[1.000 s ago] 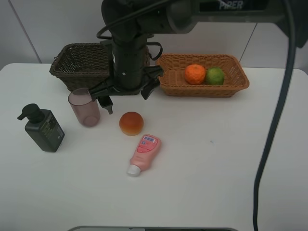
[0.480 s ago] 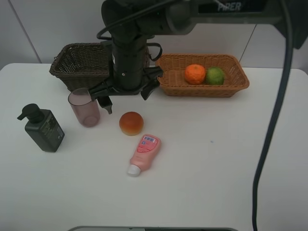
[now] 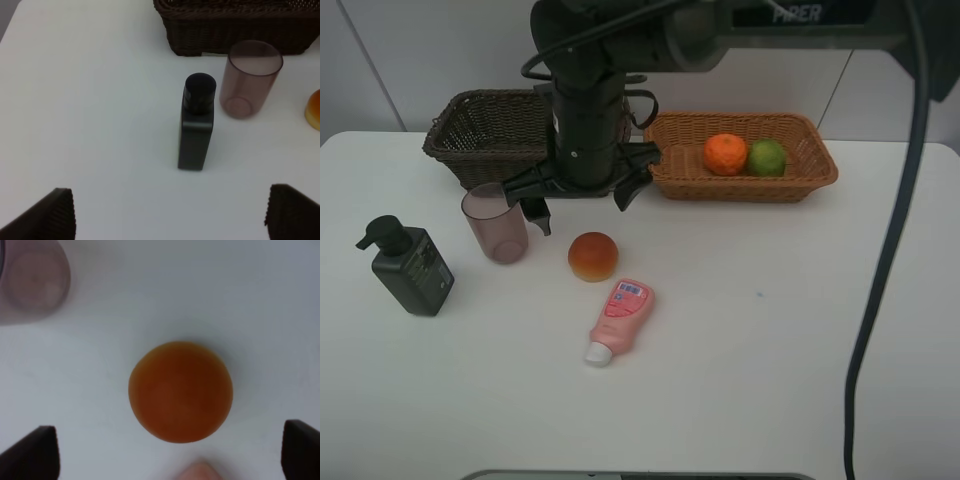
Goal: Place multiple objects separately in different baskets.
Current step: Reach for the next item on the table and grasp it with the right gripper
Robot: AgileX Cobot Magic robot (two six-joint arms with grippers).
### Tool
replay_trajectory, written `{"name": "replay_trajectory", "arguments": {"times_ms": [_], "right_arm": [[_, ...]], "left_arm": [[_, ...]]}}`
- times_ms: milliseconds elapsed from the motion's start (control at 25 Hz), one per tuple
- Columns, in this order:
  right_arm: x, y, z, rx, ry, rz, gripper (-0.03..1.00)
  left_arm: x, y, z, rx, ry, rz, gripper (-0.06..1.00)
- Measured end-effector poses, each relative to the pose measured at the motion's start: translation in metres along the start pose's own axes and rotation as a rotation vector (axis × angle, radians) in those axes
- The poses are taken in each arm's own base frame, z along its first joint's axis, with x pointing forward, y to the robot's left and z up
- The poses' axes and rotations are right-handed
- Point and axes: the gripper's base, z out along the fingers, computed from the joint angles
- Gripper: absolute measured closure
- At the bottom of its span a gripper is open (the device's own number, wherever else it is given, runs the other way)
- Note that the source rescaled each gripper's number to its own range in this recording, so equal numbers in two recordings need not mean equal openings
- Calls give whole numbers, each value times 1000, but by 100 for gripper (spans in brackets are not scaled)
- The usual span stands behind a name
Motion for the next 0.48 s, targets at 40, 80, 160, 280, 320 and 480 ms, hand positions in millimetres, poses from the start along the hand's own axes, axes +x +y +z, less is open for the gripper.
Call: {"name": "replay_trajectory", "arguments": {"times_ms": [40, 80, 160, 280, 320, 480], "right_arm": [[0, 0, 0, 2, 4, 0, 1], [1, 0, 0, 4, 6, 0, 1], [1, -1, 0, 6, 6, -2, 1], [0, -1, 0, 8, 5, -3, 1], [0, -1, 0, 7, 4, -3, 1], [0, 0, 0, 5, -5, -4, 1]], "left_arm": [[0, 0, 0, 0, 0, 0, -4], [0, 0, 0, 0, 0, 0, -4], [0, 0, 0, 0, 0, 0, -4], [0, 0, 0, 0, 0, 0, -4], [0, 0, 0, 0, 0, 0, -4], [0, 0, 0, 0, 0, 0, -4]]}}
